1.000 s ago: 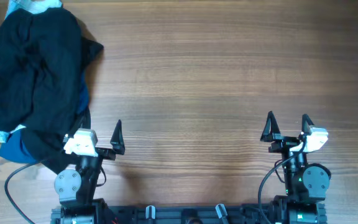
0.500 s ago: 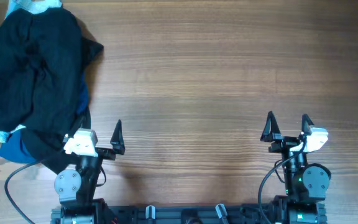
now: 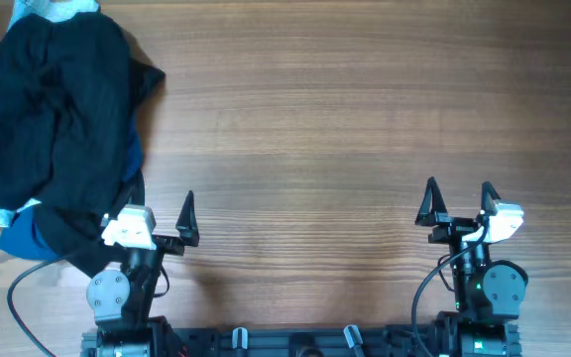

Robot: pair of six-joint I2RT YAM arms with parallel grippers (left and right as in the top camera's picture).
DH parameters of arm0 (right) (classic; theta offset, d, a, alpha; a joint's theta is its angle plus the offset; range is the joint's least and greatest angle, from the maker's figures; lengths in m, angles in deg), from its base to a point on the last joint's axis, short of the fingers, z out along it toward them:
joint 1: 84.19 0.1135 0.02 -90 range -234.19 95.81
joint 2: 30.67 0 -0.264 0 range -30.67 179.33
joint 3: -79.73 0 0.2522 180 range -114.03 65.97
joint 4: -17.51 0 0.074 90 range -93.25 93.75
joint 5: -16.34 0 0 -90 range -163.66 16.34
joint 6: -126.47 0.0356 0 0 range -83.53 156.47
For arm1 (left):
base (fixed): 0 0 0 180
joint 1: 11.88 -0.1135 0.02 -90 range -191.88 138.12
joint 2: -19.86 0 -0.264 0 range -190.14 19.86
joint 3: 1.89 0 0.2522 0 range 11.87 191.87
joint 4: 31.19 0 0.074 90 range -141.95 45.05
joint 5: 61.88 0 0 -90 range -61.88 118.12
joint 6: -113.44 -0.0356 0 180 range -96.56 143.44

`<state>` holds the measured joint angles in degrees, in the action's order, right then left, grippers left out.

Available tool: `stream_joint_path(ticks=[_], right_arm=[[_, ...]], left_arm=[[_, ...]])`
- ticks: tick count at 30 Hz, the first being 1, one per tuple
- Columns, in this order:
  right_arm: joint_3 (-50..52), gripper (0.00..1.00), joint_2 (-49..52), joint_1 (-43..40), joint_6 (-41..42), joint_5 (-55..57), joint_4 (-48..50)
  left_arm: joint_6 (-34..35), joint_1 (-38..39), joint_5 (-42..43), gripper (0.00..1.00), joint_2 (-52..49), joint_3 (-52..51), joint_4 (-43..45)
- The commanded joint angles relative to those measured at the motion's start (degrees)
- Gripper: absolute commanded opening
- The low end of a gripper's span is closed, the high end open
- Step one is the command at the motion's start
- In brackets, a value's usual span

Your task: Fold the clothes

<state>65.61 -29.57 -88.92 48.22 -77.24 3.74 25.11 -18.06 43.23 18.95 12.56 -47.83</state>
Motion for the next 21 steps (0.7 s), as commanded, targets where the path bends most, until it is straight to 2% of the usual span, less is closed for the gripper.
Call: stream_joint_path(ticks=[1, 18, 21], right_arm=[[0.07, 1.0, -0.13, 0.33, 0.42, 0.37, 0.13], [0.07, 1.0, -0.13, 0.33, 0.26, 0.81, 0.15], [0.07, 1.0, -0.13, 0.33, 0.31, 4.24, 0.98]], left_arm=[[0.7, -0.37, 0.5, 1.0, -0.24, -0.37, 0.0], [0.72, -0.37, 0.55, 1.0, -0.24, -0.37, 0.02], [0.63, -0.39, 0.44, 1.0, -0.24, -0.37, 0.02]])
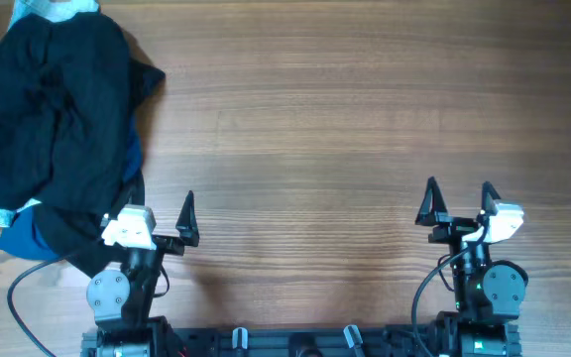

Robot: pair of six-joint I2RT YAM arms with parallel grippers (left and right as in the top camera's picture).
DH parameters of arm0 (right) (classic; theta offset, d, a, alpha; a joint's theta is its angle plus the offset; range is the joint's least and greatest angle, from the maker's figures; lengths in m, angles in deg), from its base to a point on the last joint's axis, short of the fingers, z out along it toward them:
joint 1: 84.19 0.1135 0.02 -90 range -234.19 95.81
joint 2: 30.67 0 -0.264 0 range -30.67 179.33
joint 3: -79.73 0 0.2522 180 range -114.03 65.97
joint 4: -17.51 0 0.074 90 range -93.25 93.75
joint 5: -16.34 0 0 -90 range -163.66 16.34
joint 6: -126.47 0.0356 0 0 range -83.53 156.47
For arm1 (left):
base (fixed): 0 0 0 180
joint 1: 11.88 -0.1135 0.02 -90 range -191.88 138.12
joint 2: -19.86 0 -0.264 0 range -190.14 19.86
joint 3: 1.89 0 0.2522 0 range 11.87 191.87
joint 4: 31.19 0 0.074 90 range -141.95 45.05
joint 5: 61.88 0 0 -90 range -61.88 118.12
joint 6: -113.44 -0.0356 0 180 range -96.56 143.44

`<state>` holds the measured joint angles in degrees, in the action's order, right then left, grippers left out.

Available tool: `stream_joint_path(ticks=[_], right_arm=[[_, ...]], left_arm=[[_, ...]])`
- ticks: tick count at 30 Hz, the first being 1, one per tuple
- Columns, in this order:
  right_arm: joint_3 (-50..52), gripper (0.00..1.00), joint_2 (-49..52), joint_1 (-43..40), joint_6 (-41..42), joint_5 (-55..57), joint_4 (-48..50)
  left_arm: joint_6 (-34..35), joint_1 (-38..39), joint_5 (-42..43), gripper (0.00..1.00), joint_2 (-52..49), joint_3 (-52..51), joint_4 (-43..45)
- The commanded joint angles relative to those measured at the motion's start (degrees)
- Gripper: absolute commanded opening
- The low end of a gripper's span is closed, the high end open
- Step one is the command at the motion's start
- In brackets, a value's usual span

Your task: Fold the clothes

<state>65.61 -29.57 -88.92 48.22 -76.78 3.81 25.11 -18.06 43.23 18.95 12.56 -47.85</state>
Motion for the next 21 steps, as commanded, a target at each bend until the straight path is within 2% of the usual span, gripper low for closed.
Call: stream_joint_path(ticks=[1, 4, 6, 8, 11, 16, 21], right_arm=[[0.07, 1.0, -0.13, 0.33, 0.48, 3.63, 0.68], [0.07, 1.0, -0.13, 0.33, 0.26, 4.94, 0.68], [0.07, 1.0, -0.15, 0.33, 2.16, 5.14, 3.45], [0.04, 1.0, -0.13, 0.33, 3.39, 1.86, 8.48], [-0.52, 1.0, 0.0, 0.33, 3.34, -5.7, 14.56], [-7.56, 1.0, 4.57, 0.33, 3.19, -10.67, 14.71], [-19.78, 1.0, 18.12, 0.33, 1.99, -17.27, 14.6]], left_arm=[[0.24, -0.39, 0.37, 1.0, -0.24, -0.37, 0.04], [0.17, -0.39, -0.07, 1.0, -0.24, -0.37, 0.46], [0.76, -0.37, 2.8, 1.0, -0.24, -0.37, 2.8], [1.01, -0.37, 5.77, 1.0, -0.24, -0.28, 5.38], [5.9, -0.37, 6.23, 1.0, -0.72, 1.86, 4.24], [6.51, -0.39, 7.61, 1.0, -6.91, 11.78, -1.57], [6.08, -0.37, 7.58, 1.0, -20.52, 28.24, -8.33]])
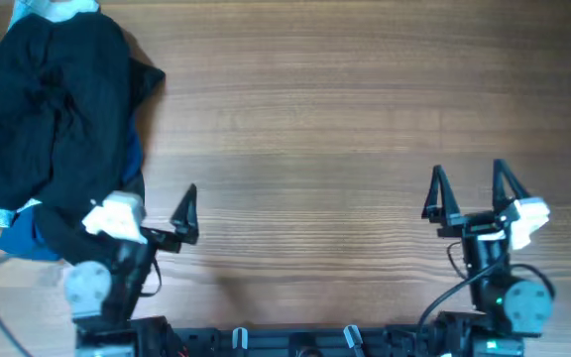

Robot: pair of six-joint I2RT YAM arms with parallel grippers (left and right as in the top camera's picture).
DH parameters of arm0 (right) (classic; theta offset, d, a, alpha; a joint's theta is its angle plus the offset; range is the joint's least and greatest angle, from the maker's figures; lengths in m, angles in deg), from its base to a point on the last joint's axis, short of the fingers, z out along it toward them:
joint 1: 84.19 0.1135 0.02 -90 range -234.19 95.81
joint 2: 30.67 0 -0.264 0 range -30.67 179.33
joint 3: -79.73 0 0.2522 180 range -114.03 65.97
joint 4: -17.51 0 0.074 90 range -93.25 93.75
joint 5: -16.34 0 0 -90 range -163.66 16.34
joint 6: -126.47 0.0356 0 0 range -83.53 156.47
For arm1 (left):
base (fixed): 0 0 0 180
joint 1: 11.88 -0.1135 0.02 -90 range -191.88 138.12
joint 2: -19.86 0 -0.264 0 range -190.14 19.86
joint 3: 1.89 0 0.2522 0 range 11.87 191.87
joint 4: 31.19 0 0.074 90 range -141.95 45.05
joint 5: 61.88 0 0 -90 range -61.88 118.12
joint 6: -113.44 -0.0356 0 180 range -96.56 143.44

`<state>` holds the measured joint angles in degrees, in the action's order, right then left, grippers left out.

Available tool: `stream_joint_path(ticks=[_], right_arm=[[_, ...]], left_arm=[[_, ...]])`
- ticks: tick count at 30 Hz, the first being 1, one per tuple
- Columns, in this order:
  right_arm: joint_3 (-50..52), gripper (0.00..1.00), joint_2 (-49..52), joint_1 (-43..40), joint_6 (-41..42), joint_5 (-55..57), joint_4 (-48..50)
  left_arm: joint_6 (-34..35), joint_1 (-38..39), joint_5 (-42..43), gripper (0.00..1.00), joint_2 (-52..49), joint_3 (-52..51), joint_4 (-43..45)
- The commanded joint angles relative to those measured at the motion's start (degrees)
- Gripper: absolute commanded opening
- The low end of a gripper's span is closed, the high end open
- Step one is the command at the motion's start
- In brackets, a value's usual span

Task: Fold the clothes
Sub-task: 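Reach both grippers into the clothes pile and grasp the black shorts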

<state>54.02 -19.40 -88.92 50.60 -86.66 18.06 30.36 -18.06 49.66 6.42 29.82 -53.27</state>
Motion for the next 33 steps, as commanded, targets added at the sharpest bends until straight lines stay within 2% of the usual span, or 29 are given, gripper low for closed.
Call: stream_joint_path(ticks=[1, 5, 8, 13, 16, 19, 23, 27, 31, 33], right_arm=[[-11.23, 1.0, 11.56, 0.33, -0.74, -9.27, -0.02], [-27.04, 1.0, 29.24, 0.33, -0.61, -19.06, -3.87], [-37.9, 0.99, 40.09, 0.33, -0.61, -26.01, -8.5], [-58.18, 1.0, 59.17, 0.35, -0.68, -35.71, -20.7], [-67.47, 1.0, 67.98, 0.35, -0.66, -39.12, -27.82], [-72.39, 1.0, 75.01, 0.33, -0.61, -46.12, -28.09], [-72.57, 1.0, 79.89, 0.33, 3.54, -47.1, -24.17], [-72.57, 1.0, 82.14, 0.28, 5.11, -47.06, -25.31], [-72.57, 1.0, 82.9, 0.28, 3.23, -47.06, -23.06], [-72.57, 1.0, 82.93, 0.35, 2.8, -46.82, -21.29]], left_arm=[[0.83, -0.39, 1.18, 1.0, -11.98, 15.78, -5.31], [-1.22, -0.37, 1.11, 1.0, -26.4, 34.23, -17.84], [-5.49, -0.39, 0.15, 1.0, -36.41, 47.06, -27.82], [-8.02, -0.37, -1.6, 1.0, -51.78, 67.14, -42.77], [-8.02, -0.39, -0.31, 1.0, -59.34, 76.35, -48.52], [-7.91, -0.37, 0.17, 1.0, -63.39, 79.41, -48.85], [-7.78, -0.37, 0.81, 1.0, -65.4, 79.41, -48.74], [-7.76, -0.39, 1.62, 1.0, -65.66, 79.41, -48.0], [-7.76, -0.39, 1.4, 1.0, -65.37, 79.43, -45.18], [-7.41, -0.48, -1.18, 1.0, -65.61, 79.43, -44.02]])
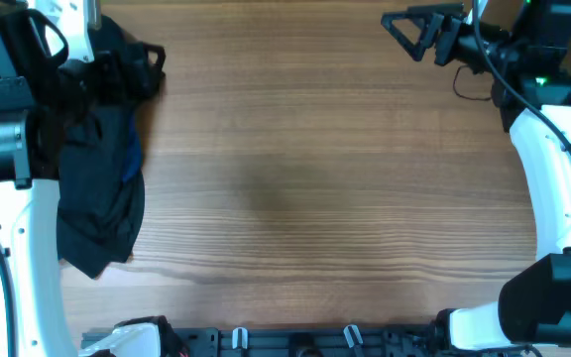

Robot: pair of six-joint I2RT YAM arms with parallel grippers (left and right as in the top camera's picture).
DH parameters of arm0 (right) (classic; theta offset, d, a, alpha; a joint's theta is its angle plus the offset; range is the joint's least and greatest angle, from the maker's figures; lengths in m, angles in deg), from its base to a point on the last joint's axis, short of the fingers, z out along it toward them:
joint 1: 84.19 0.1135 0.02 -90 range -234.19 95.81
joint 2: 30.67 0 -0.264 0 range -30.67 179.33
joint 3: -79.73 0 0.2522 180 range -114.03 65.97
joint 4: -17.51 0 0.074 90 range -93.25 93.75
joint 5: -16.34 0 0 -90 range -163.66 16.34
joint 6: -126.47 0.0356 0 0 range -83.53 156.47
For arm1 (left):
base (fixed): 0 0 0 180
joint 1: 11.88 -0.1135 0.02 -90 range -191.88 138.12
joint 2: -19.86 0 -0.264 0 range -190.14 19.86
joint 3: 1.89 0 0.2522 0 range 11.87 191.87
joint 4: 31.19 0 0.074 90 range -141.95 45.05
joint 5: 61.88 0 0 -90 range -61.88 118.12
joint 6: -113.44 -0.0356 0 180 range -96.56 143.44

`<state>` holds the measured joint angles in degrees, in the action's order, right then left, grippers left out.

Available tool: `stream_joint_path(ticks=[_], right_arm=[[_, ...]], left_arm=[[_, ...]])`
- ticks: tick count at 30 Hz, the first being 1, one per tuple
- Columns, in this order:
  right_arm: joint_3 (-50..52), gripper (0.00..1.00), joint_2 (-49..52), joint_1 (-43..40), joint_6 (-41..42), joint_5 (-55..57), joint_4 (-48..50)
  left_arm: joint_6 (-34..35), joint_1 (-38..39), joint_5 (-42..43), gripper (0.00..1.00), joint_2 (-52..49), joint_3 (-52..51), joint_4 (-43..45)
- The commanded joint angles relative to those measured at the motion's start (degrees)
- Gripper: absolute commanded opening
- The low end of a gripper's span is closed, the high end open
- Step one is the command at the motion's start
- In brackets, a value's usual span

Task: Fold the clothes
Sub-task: 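Reach both grippers into the clothes pile and grasp the black shorts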

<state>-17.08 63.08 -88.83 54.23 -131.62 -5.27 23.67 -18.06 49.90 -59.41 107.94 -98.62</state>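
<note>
A heap of clothes lies at the table's left side, with a black garment point(97, 198) on top and a blue one point(133, 159) peeking out at its right edge. My left arm reaches over the far end of the heap. The left gripper point(117, 58) is dark against the black cloth, so its fingers cannot be made out. My right gripper point(400, 30) is at the far right of the table, pointing left. It is open, with nothing between its fingers.
The wooden table point(305, 178) stretches between the two arms. The right arm's white links point(553, 159) run down the right edge and the left arm's white links point(23, 248) down the left edge. The arm bases sit along the front edge.
Both arms have left the front edge. The left one now reaches over the far part of the clothes heap, and the right gripper is at the far right, turned to point left.
Both grippers stood open and still near the front edge, beside the untouched heap, at the two oldest moments. Then they had shifted slightly outward. Now both arms are stretched to the far side, the left over the heap, and the heap looks unmoved.
</note>
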Motion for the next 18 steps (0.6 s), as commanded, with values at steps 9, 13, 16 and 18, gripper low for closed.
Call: stream_joint_path(ticks=[9, 13, 16, 18], right_arm=[[-1.46, 1.0, 0.44, 6.36, -1.68, 4.59, 1.7], [-1.46, 0.99, 0.44, 12.31, -4.83, 12.07, -1.99], [-1.46, 0.99, 0.44, 16.79, -7.04, 18.08, -5.97], [-1.46, 0.99, 0.44, 18.78, -7.76, 20.98, -8.09]], left_arm=[[3.8, -9.44, -9.25, 1.0, -11.74, 5.42, 3.96], [4.98, -13.35, -9.75, 1.0, -17.59, 6.38, 6.97], [2.1, -15.43, -10.82, 0.99, -21.42, 6.38, 10.43], [-1.38, -16.26, -11.19, 0.99, -23.52, 6.38, 12.66]])
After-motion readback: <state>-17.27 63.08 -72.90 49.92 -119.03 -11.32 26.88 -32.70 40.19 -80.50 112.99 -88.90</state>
